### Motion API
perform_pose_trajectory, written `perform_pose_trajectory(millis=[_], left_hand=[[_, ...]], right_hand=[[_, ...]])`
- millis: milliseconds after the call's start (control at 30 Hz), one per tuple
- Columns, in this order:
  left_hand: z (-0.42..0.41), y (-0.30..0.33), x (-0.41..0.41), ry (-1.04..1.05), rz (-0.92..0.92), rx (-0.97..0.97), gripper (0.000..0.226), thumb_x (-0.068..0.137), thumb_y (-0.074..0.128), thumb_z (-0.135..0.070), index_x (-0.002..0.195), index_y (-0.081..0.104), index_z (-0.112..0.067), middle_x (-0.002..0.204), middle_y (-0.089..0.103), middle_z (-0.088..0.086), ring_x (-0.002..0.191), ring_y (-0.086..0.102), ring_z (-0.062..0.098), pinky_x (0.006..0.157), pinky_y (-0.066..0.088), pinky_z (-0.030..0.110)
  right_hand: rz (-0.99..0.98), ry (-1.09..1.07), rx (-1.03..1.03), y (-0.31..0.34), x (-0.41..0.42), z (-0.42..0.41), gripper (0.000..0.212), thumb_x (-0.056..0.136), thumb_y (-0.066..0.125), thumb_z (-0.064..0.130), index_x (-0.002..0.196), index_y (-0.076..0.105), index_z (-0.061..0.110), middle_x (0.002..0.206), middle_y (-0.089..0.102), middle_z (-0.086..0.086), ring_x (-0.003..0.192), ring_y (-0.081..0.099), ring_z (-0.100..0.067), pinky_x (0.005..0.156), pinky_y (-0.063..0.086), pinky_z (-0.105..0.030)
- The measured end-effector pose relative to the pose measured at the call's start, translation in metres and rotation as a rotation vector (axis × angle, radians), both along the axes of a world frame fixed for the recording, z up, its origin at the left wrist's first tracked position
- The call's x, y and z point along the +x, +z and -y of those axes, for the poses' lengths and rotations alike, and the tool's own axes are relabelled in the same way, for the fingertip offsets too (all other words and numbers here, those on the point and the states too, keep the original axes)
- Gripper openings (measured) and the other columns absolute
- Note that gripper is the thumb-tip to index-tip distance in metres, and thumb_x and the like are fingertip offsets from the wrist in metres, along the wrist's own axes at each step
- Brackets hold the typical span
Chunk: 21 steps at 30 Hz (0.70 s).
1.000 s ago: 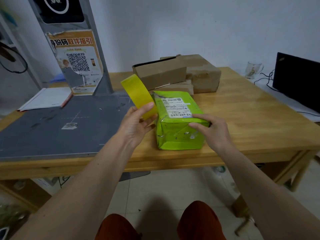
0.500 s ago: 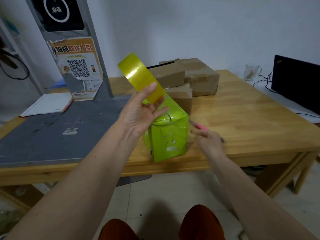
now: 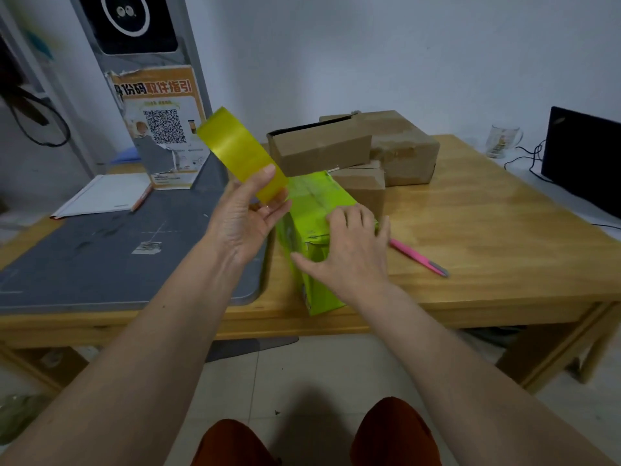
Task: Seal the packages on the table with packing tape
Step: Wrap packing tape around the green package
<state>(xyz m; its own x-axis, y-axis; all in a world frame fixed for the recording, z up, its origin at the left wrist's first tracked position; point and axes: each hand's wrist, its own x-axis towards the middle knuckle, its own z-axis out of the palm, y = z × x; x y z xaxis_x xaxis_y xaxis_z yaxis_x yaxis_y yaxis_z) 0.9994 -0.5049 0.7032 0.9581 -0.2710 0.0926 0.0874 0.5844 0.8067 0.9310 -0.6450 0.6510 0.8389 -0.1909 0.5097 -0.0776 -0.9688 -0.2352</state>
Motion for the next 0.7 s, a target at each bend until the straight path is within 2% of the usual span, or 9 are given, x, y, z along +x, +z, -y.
perform_pose_trajectory(millis=[67, 133, 200, 267, 300, 367, 467, 600, 700], left_hand=[[-0.007, -0.004, 0.000, 0.009, -0.007, 0.010, 0.026, 0.077, 0.072, -0.016, 0.097, 0.056, -0.021, 0.103, 0.064, 0.006, 0.082, 0.068, 0.021, 0.092, 0.056, 0.040], [-0.011, -0.008, -0.001, 0.020, -0.012, 0.028, 0.021, 0.082, 0.070, -0.015, 0.096, 0.055, -0.022, 0.101, 0.064, 0.005, 0.081, 0.068, 0.020, 0.091, 0.056, 0.040], [-0.015, -0.010, -0.001, 0.027, -0.014, 0.042, 0.021, 0.082, 0.070, -0.015, 0.096, 0.056, -0.022, 0.097, 0.065, 0.003, 0.081, 0.068, 0.020, 0.091, 0.056, 0.040], [-0.017, -0.011, -0.001, 0.027, -0.018, 0.058, 0.020, 0.081, 0.070, -0.016, 0.096, 0.058, -0.023, 0.092, 0.068, 0.001, 0.081, 0.068, 0.019, 0.092, 0.056, 0.039], [-0.017, -0.011, -0.001, 0.025, -0.025, 0.061, 0.019, 0.082, 0.070, -0.016, 0.095, 0.059, -0.024, 0.091, 0.068, 0.000, 0.080, 0.068, 0.019, 0.091, 0.056, 0.039], [-0.014, -0.011, -0.002, 0.015, -0.038, 0.061, 0.019, 0.081, 0.070, -0.016, 0.094, 0.058, -0.024, 0.091, 0.069, 0.000, 0.080, 0.069, 0.018, 0.092, 0.055, 0.038], [-0.008, -0.012, -0.005, -0.001, -0.031, 0.088, 0.022, 0.078, 0.071, -0.018, 0.092, 0.056, -0.026, 0.094, 0.069, -0.002, 0.084, 0.069, 0.019, 0.097, 0.052, 0.040], [0.000, -0.015, -0.010, -0.039, -0.029, 0.103, 0.036, 0.065, 0.074, -0.021, 0.094, 0.053, -0.025, 0.095, 0.069, -0.002, 0.084, 0.070, 0.019, 0.098, 0.051, 0.041], [0.005, -0.019, -0.013, -0.058, -0.057, 0.123, 0.035, 0.068, 0.074, -0.020, 0.094, 0.052, -0.024, 0.095, 0.069, -0.001, 0.082, 0.070, 0.019, 0.097, 0.052, 0.041]], right_hand=[[0.054, -0.004, 0.034, -0.003, 0.004, -0.001, 0.067, 0.070, 0.062, 0.068, 0.110, 0.052, 0.015, 0.119, 0.052, -0.006, 0.118, 0.044, -0.028, 0.101, 0.034, -0.058], [0.083, 0.022, 0.173, -0.003, 0.005, 0.009, 0.060, 0.072, 0.058, 0.062, 0.113, 0.054, 0.019, 0.120, 0.051, -0.004, 0.118, 0.043, -0.026, 0.099, 0.035, -0.054], [0.114, 0.058, 0.517, 0.002, 0.007, 0.028, 0.053, 0.072, 0.055, 0.057, 0.114, 0.058, 0.026, 0.122, 0.053, -0.002, 0.120, 0.042, -0.023, 0.101, 0.034, -0.050], [0.211, 0.108, 0.924, 0.006, 0.008, 0.045, 0.033, 0.073, 0.054, 0.048, 0.100, 0.060, 0.031, 0.114, 0.059, -0.005, 0.115, 0.049, -0.026, 0.099, 0.039, -0.045], [0.254, 0.121, 1.029, 0.005, 0.007, 0.050, 0.022, 0.074, 0.054, 0.045, 0.091, 0.060, 0.032, 0.107, 0.062, -0.005, 0.109, 0.054, -0.025, 0.096, 0.042, -0.042], [0.301, 0.123, 1.106, -0.001, 0.003, 0.053, 0.011, 0.076, 0.054, 0.040, 0.081, 0.060, 0.033, 0.094, 0.063, 0.001, 0.092, 0.057, -0.014, 0.083, 0.045, -0.033], [0.354, 0.083, 1.274, -0.010, 0.002, 0.053, 0.014, 0.078, 0.054, 0.038, 0.070, 0.059, 0.027, 0.070, 0.056, 0.016, 0.067, 0.049, -0.001, 0.065, 0.040, -0.022], [0.347, -0.024, 1.405, -0.020, 0.005, 0.055, 0.024, 0.091, 0.055, 0.028, 0.067, 0.056, 0.023, 0.078, 0.052, 0.006, 0.075, 0.046, -0.012, 0.071, 0.036, -0.031], [0.243, -0.177, 1.340, -0.019, 0.006, 0.058, 0.012, 0.094, 0.048, 0.024, 0.089, 0.060, 0.022, 0.092, 0.057, -0.001, 0.091, 0.047, -0.022, 0.078, 0.036, -0.034]])
